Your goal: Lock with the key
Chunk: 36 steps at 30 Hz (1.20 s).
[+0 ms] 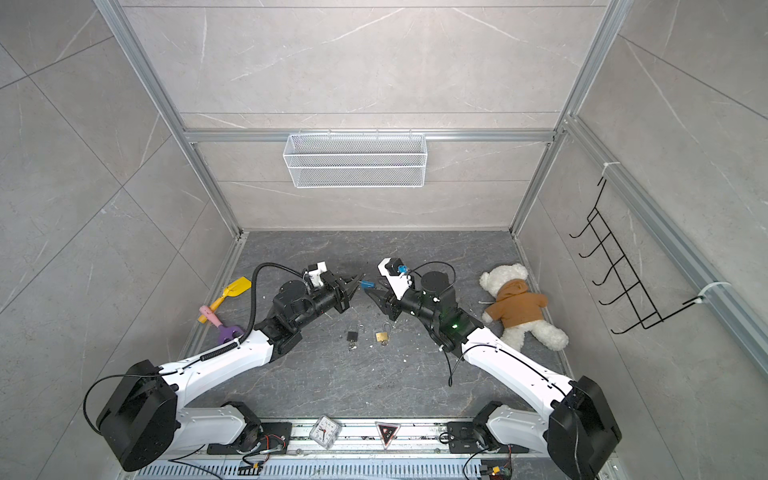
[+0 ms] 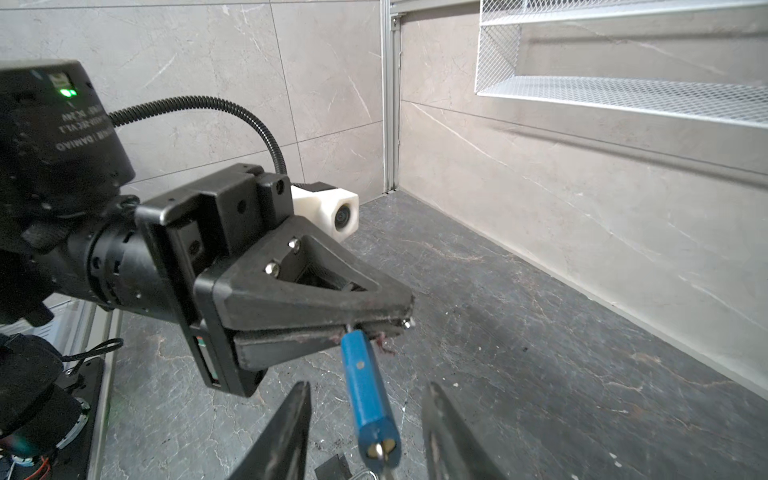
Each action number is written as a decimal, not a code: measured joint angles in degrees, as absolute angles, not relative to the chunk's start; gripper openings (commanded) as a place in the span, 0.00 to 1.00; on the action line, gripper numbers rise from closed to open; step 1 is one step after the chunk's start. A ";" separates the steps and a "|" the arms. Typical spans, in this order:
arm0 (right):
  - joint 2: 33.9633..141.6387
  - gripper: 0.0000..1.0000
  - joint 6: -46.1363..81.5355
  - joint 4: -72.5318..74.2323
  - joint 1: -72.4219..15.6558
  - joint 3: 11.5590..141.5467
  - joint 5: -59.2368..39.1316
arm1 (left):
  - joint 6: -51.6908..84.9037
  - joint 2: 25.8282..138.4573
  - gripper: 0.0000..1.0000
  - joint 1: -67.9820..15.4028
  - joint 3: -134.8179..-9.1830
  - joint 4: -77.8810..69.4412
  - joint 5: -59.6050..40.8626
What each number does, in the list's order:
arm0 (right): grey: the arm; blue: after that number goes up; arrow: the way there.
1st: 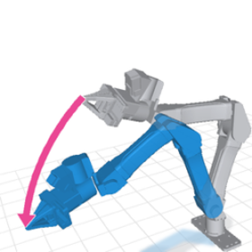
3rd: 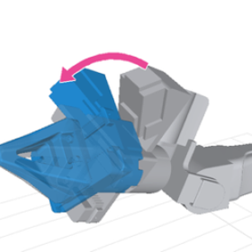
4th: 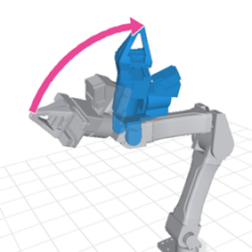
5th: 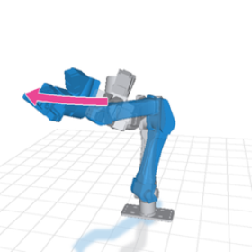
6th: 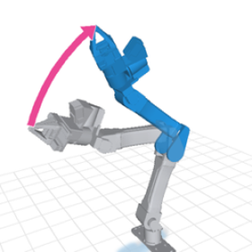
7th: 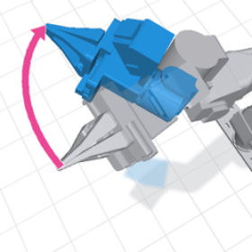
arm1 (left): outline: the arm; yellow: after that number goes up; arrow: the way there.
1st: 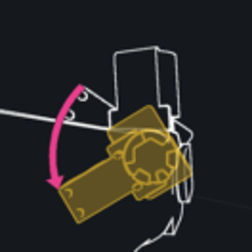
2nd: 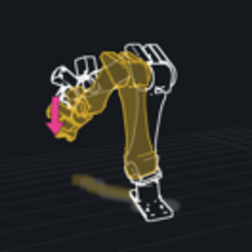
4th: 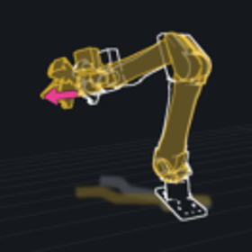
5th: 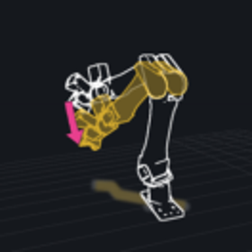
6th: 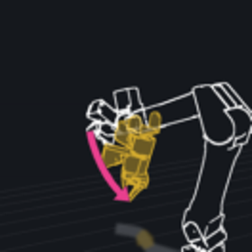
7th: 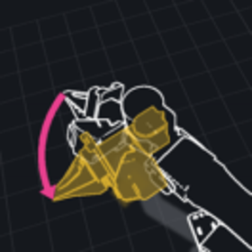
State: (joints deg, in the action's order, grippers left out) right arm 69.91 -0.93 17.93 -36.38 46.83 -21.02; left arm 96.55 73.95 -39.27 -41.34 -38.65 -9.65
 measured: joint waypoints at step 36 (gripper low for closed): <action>72.79 0.23 4.36 20.67 -32.75 46.87 -26.92 | 96.55 79.20 0.00 -38.72 -45.04 -41.32 -13.06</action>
